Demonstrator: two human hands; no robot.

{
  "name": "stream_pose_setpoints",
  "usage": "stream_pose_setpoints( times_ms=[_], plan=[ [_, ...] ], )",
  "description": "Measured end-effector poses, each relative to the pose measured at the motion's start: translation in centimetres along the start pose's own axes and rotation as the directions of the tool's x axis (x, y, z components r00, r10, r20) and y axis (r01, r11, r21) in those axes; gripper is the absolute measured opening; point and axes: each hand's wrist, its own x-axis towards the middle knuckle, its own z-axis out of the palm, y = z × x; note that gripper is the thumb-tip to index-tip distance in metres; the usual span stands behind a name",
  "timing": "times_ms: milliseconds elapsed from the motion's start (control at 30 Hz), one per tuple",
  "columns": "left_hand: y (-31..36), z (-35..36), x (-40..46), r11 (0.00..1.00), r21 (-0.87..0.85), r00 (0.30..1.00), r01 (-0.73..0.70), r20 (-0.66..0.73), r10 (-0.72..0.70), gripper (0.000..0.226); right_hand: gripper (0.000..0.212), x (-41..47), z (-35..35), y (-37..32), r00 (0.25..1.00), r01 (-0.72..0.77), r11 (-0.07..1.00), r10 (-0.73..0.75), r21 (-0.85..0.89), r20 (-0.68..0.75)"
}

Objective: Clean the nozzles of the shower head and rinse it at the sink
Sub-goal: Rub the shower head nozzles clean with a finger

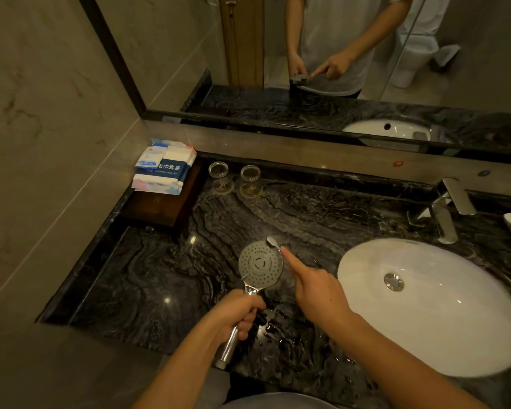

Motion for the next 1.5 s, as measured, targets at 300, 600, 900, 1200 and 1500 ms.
stream_pose_setpoints(
  times_ms=[300,600,900,1200,1500],
  plan=[
    [-0.7,0.7,0.2,0.994,-0.107,1.000,0.017,-0.008,-0.018,0.035,0.079,-3.3,2.4,-0.7,0.997,0.031,0.996,-0.037,0.084,0.067],
    [0.2,1.3,0.1,0.994,-0.111,1.000,-0.001,-0.006,0.001,0.040,0.069,-0.1,-0.5,-0.2,1.000,-0.028,0.999,0.028,0.033,-0.014],
    [0.2,0.8,0.3,0.995,-0.102,1.000,0.012,-0.014,-0.014,0.036,0.078,-2.3,1.2,-0.4,0.991,0.097,0.995,-0.095,-0.023,0.099],
    [0.3,1.1,0.2,0.988,-0.154,1.000,0.002,0.013,0.000,0.040,0.072,0.3,-0.4,-0.2,0.999,0.039,0.999,-0.039,-0.014,0.021],
    [0.9,1.2,0.4,0.983,-0.182,1.000,0.011,0.011,-0.009,0.037,0.075,-2.5,1.3,0.0,1.000,-0.019,0.995,0.017,0.093,0.027]
  ],
)
